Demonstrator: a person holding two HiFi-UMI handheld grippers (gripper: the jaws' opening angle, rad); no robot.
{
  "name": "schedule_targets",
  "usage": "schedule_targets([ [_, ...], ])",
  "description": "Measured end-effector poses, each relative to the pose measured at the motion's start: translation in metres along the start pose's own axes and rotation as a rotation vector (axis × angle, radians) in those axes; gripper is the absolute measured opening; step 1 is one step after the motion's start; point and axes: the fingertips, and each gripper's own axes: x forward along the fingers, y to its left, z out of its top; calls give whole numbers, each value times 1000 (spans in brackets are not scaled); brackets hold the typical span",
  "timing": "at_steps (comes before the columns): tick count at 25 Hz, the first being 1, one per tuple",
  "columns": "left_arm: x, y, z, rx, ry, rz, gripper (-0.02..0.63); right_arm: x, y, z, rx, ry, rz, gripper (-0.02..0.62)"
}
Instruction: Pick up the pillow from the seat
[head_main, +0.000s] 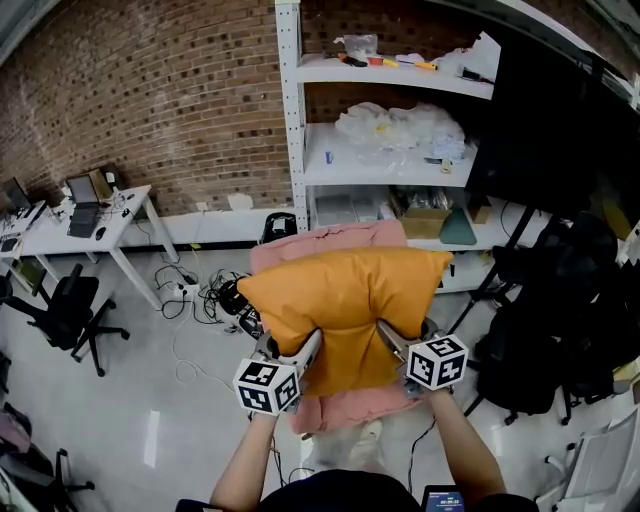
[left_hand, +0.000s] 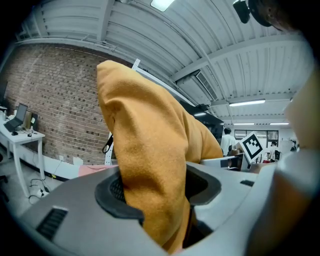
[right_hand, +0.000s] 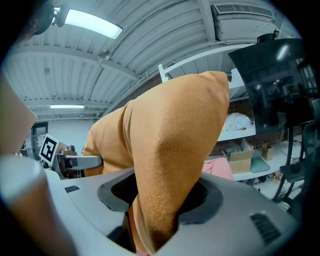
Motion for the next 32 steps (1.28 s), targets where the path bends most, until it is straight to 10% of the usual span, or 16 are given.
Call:
schedule_targets([
  [32, -34, -2, 19, 28, -29, -20, 238, -18, 35, 11, -7, -38, -21, 239],
])
